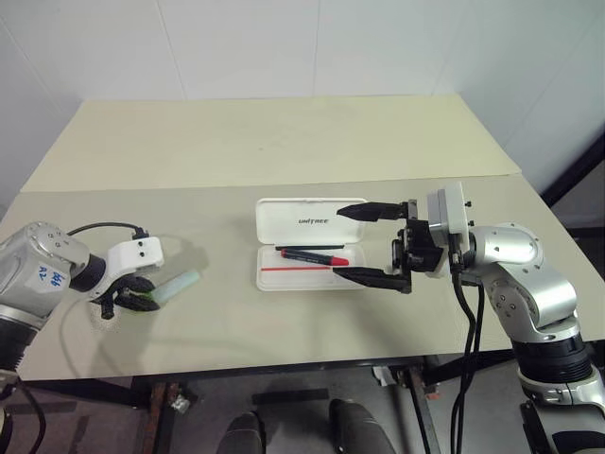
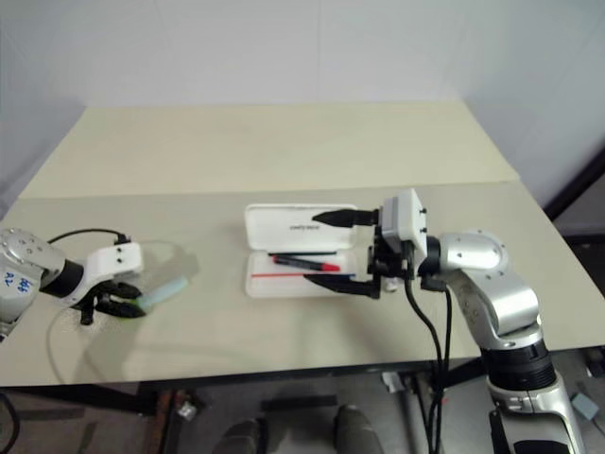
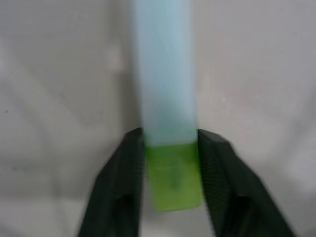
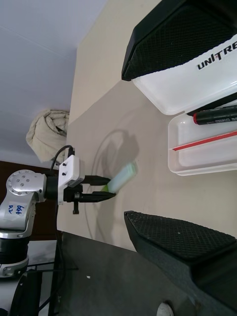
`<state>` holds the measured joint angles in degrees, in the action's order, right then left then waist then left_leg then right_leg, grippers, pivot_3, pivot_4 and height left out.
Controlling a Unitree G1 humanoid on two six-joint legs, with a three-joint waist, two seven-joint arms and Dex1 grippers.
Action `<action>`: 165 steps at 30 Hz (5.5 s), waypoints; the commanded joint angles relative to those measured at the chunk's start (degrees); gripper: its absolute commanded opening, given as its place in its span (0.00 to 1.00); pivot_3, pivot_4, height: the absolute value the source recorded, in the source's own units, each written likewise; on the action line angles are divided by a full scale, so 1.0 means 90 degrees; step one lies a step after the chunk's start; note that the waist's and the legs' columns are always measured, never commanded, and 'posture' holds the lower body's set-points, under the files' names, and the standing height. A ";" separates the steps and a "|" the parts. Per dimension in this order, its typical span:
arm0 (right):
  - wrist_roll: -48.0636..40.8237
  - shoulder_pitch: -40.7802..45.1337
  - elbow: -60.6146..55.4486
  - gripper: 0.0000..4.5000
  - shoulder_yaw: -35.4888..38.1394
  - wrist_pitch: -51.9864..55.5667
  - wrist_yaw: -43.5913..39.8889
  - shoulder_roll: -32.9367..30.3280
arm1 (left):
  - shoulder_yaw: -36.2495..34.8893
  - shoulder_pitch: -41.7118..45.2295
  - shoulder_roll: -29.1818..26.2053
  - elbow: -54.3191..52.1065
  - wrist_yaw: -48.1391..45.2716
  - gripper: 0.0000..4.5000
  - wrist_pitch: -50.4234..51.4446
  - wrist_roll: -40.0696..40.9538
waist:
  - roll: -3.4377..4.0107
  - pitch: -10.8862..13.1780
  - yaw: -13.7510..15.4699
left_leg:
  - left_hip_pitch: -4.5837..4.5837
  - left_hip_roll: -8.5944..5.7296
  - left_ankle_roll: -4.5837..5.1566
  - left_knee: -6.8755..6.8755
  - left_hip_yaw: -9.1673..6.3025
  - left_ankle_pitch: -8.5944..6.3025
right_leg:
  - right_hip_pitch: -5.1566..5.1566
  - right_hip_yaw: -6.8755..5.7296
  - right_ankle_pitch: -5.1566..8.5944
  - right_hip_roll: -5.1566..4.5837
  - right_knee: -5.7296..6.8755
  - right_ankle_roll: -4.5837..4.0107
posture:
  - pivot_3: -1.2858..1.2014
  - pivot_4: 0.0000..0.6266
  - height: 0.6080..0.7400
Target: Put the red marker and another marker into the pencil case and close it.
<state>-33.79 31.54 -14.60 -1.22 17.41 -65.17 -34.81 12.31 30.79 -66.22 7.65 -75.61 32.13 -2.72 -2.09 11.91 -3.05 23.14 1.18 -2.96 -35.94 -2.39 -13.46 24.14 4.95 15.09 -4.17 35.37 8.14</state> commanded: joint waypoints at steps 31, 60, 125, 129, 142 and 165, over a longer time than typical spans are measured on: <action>0.0475 -0.1434 0.0295 1.00 0.1094 -0.0552 0.0300 -0.0765 | 0.1237 0.2845 0.2479 -0.0638 -0.0491 0.24 0.0489 0.0409 | -0.0003 0.0001 0.0115 | 0.0005 -0.0002 0.0000 -0.0015 0.0000 0.0000 | -0.0001 0.0006 -0.0006 0.0004 0.0002 0.0012 | 0.52 0.24 1.00; 0.0258 -0.2161 -0.0615 1.00 0.1480 -0.0256 0.1100 -0.0780 | 0.1553 0.3036 0.3726 0.1019 -0.0083 0.24 -0.0598 0.0070 | -0.0003 0.0001 0.0153 | 0.0008 -0.0004 0.0000 -0.0019 -0.0001 0.0000 | -0.0002 0.0008 -0.0008 0.0004 -0.0002 0.0015 | 0.52 0.24 1.00; 0.0073 -0.2327 -0.1980 1.00 0.1386 0.5359 0.6003 0.0448 | -0.1320 0.1444 0.2728 0.0306 -0.0998 0.96 -0.2241 0.2578 | -0.0001 -0.0001 0.0140 | 0.0009 -0.0002 0.0002 -0.0011 0.0001 0.0001 | -0.0003 0.0007 -0.0008 0.0002 -0.0027 0.0006 | 0.52 0.24 1.00; 0.0291 -0.2261 -0.1673 1.00 0.1104 0.5037 0.5945 0.0601 | -0.1333 0.1408 0.2670 0.0224 -0.0955 0.96 -0.2205 0.2624 | -0.0001 -0.0001 0.0144 | 0.0009 -0.0001 0.0003 -0.0009 0.0001 0.0001 | -0.0003 0.0007 -0.0008 0.0002 -0.0028 0.0007 | 0.52 0.24 1.00; 0.0820 -0.2165 -0.0862 0.40 0.0807 0.4229 0.5718 0.0894 | -0.1318 0.1219 0.2330 -0.0072 -0.0874 1.00 -0.1801 0.2720 | -0.0008 -0.0005 0.0095 | 0.0007 0.0000 0.0004 -0.0010 0.0003 0.0002 | -0.0005 0.0008 -0.0009 0.0004 -0.0032 0.0006 | 0.52 0.24 1.00; 0.1650 0.0072 0.1088 0.08 -0.1050 0.0811 0.0278 -0.0926 | -0.1474 0.0863 0.2260 -0.0232 -0.0617 1.00 -0.2232 0.2666 | -0.0005 -0.0002 0.0062 | 0.0011 0.0005 0.0003 -0.0001 0.0010 0.0001 | -0.0005 0.0007 -0.0012 0.0007 -0.0050 0.0013 | 0.52 0.24 1.00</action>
<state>-21.04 30.47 -6.48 -9.61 28.67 -59.42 -42.47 0.62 38.94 -44.82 7.54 -81.40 13.00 20.42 -2.13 11.89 -2.49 23.25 1.22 -2.94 -35.97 -2.30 -13.46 24.10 5.01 14.97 -4.11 34.91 8.27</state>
